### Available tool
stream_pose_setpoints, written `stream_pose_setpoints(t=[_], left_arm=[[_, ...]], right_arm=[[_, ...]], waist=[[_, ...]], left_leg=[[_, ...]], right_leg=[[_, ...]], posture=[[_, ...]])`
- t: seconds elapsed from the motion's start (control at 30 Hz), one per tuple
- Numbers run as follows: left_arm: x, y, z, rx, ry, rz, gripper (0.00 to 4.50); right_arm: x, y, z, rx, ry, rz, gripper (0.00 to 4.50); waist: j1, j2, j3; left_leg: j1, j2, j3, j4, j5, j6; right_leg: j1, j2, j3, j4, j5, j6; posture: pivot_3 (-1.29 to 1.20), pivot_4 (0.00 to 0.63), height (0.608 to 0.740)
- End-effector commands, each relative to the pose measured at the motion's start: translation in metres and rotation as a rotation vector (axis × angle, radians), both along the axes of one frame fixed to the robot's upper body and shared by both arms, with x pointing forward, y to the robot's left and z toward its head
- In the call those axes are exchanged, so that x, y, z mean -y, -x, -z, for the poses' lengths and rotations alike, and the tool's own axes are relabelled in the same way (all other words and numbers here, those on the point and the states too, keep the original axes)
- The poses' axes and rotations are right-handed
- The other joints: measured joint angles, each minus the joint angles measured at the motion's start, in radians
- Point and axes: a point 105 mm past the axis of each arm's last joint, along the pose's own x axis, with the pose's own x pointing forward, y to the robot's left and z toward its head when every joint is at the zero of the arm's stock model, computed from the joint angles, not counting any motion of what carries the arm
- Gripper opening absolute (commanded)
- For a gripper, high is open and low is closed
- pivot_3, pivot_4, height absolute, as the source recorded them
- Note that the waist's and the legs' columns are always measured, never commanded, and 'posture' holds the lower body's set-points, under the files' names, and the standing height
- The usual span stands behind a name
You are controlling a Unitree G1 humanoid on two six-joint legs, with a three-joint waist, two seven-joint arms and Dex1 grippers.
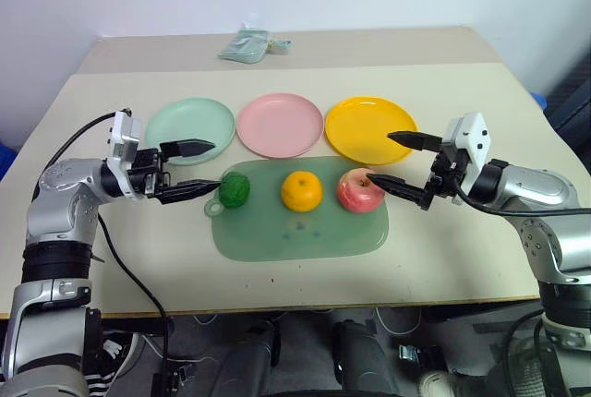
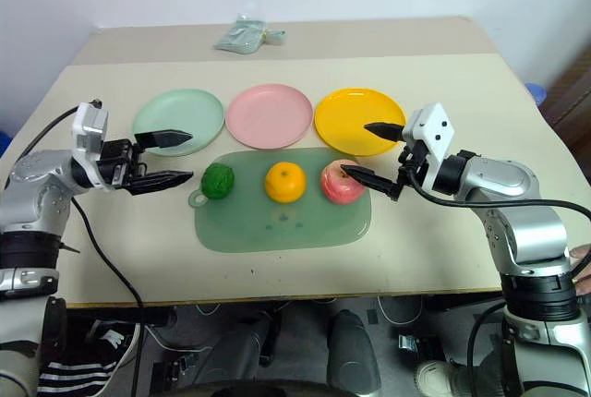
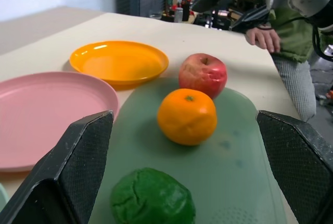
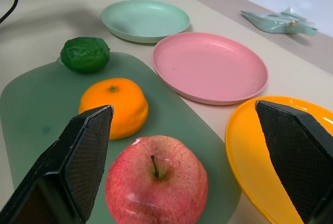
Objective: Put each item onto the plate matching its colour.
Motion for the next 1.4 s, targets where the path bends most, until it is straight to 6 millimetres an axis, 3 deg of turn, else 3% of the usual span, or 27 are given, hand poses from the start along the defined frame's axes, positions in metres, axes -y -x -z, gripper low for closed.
stream_pose_setpoints(t=[0.03, 0.37, 0.57, 0.77, 0.9, 1.03, 1.13, 1.4], left_arm=[[-0.001, 0.0, -0.011, 0.046, 0.002, 0.003, 4.5], [0.013, -0.01, -0.012, 0.062, 0.011, 0.042, 4.5], [0.023, -0.01, -0.008, 0.054, 0.024, 0.064, 4.5], [0.012, -0.006, -0.016, 0.028, -0.003, 0.069, 4.5], [0.012, -0.001, 0.002, 0.058, -0.077, 0.057, 4.5], [0.014, -0.015, 0.01, 0.098, -0.084, -0.034, 4.5], [0.014, -0.025, 0.021, 0.105, -0.115, -0.092, 4.5], [0.039, -0.032, 0.059, 0.095, -0.128, -0.074, 4.5]], right_arm=[[-0.001, 0.001, -0.015, 0.052, 0.006, -0.01, 4.46], [0.011, 0.009, -0.014, 0.048, 0.022, 0.016, 4.46], [0.004, 0.018, -0.018, 0.069, 0.001, -0.02, 4.46], [-0.011, 0.026, -0.014, -0.004, -0.029, -0.152, 4.46], [-0.02, 0.021, -0.006, -0.078, -0.036, -0.217, 4.46], [-0.036, 0.024, -0.011, -0.048, -0.052, -0.262, 4.46], [-0.035, 0.024, -0.009, -0.05, -0.04, -0.258, 4.46], [-0.024, 0.026, -0.01, -0.025, -0.002, -0.206, 4.46]], waist=[[0.0, 0.0, 0.0], [0.022, 0.0, 0.0], [0.02, 0.0, 0.0], [0.018, 0.0, 0.0], [0.018, 0.0, 0.0], [0.024, 0.0, 0.0], [0.025, 0.0, 0.0], [0.023, -0.001, 0.0]], left_leg=[[0.0, 0.0, 0.0, 0.0, 0.0, 0.0], [0.0, 0.0, 0.001, 0.0, 0.0, 0.0], [0.0, 0.0, 0.001, 0.0, 0.0, 0.0], [0.0, 0.001, 0.001, 0.0, 0.0, 0.0], [0.0, 0.001, 0.001, 0.0, 0.0, 0.0], [0.0, 0.001, 0.001, 0.0, 0.0, 0.0], [0.0, 0.001, 0.001, 0.0, 0.0, 0.0], [-0.001, 0.001, 0.002, 0.001, 0.0, 0.001]], right_leg=[[0.0, 0.0, 0.0, 0.0, 0.0, 0.0], [0.0, 0.0, 0.0, -0.001, 0.0, 0.0], [0.0, 0.0, 0.0, -0.001, 0.0, 0.0], [0.0, 0.001, 0.0, -0.001, 0.001, 0.0], [0.001, 0.001, 0.0, -0.002, 0.001, -0.001], [0.001, 0.0, 0.0, -0.003, 0.001, -0.001], [0.001, 0.0, 0.0, -0.004, 0.002, -0.001], [0.003, 0.001, 0.0, -0.008, 0.005, 0.001]], posture=[[0.0, 0.15, 0.74], [0.0, 0.15, 0.74], [0.0, 0.15, 0.74], [0.0, 0.15, 0.74], [0.0, 0.15, 0.74], [0.0, 0.15, 0.74], [0.0, 0.15, 0.74], [0.0, 0.15, 0.74]])
